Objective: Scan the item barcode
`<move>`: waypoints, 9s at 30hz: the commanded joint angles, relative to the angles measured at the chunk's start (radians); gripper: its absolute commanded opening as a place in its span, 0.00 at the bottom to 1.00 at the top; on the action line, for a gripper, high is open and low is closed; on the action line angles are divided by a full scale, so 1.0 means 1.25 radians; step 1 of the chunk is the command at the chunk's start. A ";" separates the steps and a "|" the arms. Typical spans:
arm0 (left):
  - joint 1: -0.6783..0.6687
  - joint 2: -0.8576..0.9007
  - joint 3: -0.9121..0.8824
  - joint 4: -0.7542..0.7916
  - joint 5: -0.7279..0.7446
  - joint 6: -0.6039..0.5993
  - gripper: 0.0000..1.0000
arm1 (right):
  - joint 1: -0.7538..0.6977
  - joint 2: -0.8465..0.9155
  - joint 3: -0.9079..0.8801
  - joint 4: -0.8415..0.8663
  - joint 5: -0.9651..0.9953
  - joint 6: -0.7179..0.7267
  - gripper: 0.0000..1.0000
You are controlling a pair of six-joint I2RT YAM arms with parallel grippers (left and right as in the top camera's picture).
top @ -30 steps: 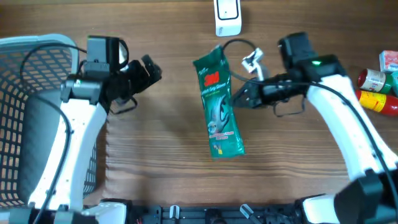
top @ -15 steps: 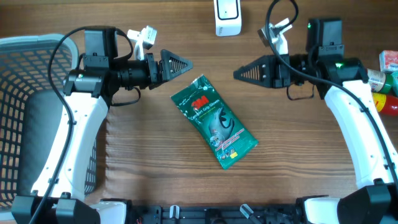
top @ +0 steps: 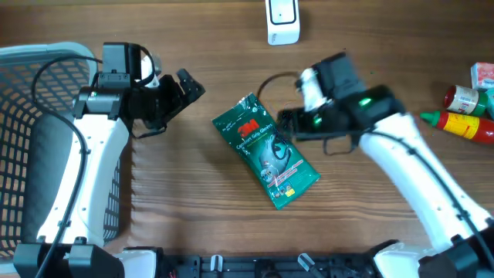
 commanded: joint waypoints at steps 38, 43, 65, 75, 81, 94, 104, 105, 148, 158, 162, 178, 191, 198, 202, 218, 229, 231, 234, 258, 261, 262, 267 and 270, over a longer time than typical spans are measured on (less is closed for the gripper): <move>0.027 0.070 -0.001 -0.014 0.097 -0.045 1.00 | 0.020 -0.057 -0.106 0.017 -0.271 -0.283 0.05; 0.022 0.070 -0.001 0.014 0.279 -0.045 1.00 | 0.027 -0.011 -0.106 0.019 -0.141 -0.254 0.05; -0.247 0.083 -0.001 0.143 -0.022 -0.079 0.04 | 0.066 -0.142 -0.097 0.082 -0.403 -0.226 0.05; -0.068 0.083 -0.001 0.019 -0.016 -0.574 0.04 | -0.031 -0.153 -0.097 0.091 -0.399 0.262 1.00; -0.052 0.083 -0.001 -0.012 0.002 -0.913 0.04 | -0.048 -0.152 -0.097 0.146 -0.375 0.270 1.00; -0.052 0.083 -0.001 0.047 0.096 -1.135 0.04 | -0.048 -0.421 -0.144 0.250 0.033 0.331 1.00; -0.053 0.083 -0.001 0.125 0.170 -1.068 0.04 | -0.048 -0.328 -0.199 0.324 -0.049 0.418 1.00; -0.056 0.083 -0.001 0.125 0.173 -1.068 0.04 | -0.048 -0.328 -0.199 0.323 -0.049 0.423 1.00; -0.033 0.114 -0.001 0.056 0.282 -1.248 0.04 | -0.048 -0.343 -0.199 -0.160 0.069 0.670 1.00; -0.163 0.118 -0.001 0.453 -0.190 -0.732 0.04 | -0.048 -0.346 -0.198 -0.137 0.093 0.565 1.00; -0.213 0.154 -0.001 0.642 -0.334 -0.709 0.04 | -0.048 -0.346 -0.198 -0.121 0.099 0.567 1.00; -0.232 0.664 0.213 1.357 -0.503 -0.732 0.04 | -0.048 -0.346 -0.198 -0.031 0.122 0.569 1.00; -0.222 0.725 0.257 1.309 -0.551 -0.736 0.05 | -0.048 -0.307 -0.198 0.002 0.125 0.569 1.00; -0.234 0.758 0.257 1.272 -0.516 -0.732 0.04 | -0.048 -0.271 -0.198 0.009 0.110 0.569 1.00; -0.234 0.758 0.257 1.295 -0.439 -0.719 0.04 | -0.084 -0.287 -0.196 0.012 0.116 0.572 1.00; -0.333 0.502 0.257 1.342 -0.241 -0.541 0.04 | -0.367 -0.374 -0.197 0.156 -0.129 0.764 1.00; -0.442 0.309 0.257 0.921 -0.581 -0.541 0.04 | -0.316 -0.308 -0.200 0.435 -0.018 -0.146 1.00; -0.438 0.309 0.257 0.912 -0.576 -0.542 0.04 | -0.274 -0.290 -0.200 0.461 0.023 -0.243 1.00; -0.439 0.307 0.257 0.905 -0.514 -0.545 0.04 | -0.192 -0.200 -0.200 0.549 0.121 -0.276 1.00; -0.262 0.225 0.257 0.697 -0.175 -0.586 1.00 | -0.392 -0.135 -0.199 0.665 -0.034 -0.138 0.04; -0.262 0.225 0.257 0.693 -0.175 -0.586 1.00 | -0.539 -0.179 -0.199 0.603 -0.018 -0.140 0.04; -0.262 0.225 0.257 0.679 -0.175 -0.586 1.00 | -0.585 -0.179 -0.199 0.598 0.013 -0.140 0.04; -0.262 0.225 0.257 0.558 -0.160 -0.490 1.00 | -0.802 -0.173 -0.199 0.643 0.255 -0.139 0.04; -0.262 0.223 0.257 0.496 -0.159 -0.458 1.00 | -0.947 -0.169 -0.199 0.716 0.255 -0.096 0.04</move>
